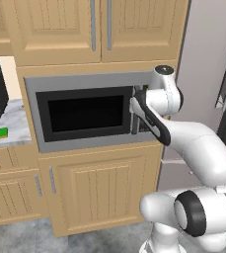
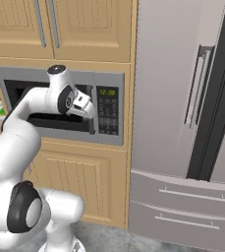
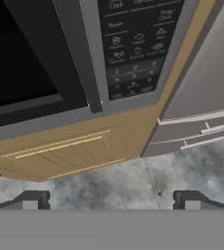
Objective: Place the sponge inside the microwave to prepare for sanitizing.
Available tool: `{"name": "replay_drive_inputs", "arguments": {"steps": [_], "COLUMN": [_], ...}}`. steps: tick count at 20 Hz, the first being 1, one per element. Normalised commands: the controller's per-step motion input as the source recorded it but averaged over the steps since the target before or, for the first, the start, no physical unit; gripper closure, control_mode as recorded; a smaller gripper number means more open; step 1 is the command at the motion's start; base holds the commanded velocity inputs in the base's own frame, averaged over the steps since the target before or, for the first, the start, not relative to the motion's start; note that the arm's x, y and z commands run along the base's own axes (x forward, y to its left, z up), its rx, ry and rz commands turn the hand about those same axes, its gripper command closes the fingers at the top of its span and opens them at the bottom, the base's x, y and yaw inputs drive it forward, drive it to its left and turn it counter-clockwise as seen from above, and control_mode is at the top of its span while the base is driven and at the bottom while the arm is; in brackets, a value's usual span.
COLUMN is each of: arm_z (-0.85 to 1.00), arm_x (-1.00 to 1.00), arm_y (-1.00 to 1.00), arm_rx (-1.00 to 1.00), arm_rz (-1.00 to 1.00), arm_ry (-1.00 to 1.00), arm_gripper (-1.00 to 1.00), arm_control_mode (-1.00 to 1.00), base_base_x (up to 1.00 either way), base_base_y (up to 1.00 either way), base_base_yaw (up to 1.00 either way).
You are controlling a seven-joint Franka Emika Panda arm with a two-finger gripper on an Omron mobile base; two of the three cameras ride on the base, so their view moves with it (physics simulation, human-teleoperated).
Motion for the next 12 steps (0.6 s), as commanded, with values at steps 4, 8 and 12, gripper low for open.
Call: {"name": "replay_drive_inputs", "arguments": {"steps": [4,8,12], "arm_z": [-0.11,-0.24,-0.3], "arm_x": [0.19,0.31,0.12], "arm_y": [0.0,-0.03,-0.01], "arm_rx": [0.0,-0.03,-0.06], "arm_rz": [0.1,0.1,0.04], "arm_ry": [0.0,-0.1,-0.11], "arm_gripper": [-1.0,-1.0,-1.0], "arm_control_mode": [-1.0,-1.0,-1.0], "base_base_x": [0.0,0.0,0.0], "base_base_y": [0.0,0.0,0.0], "base_base_yaw": [0.0,0.0,0.0]}}
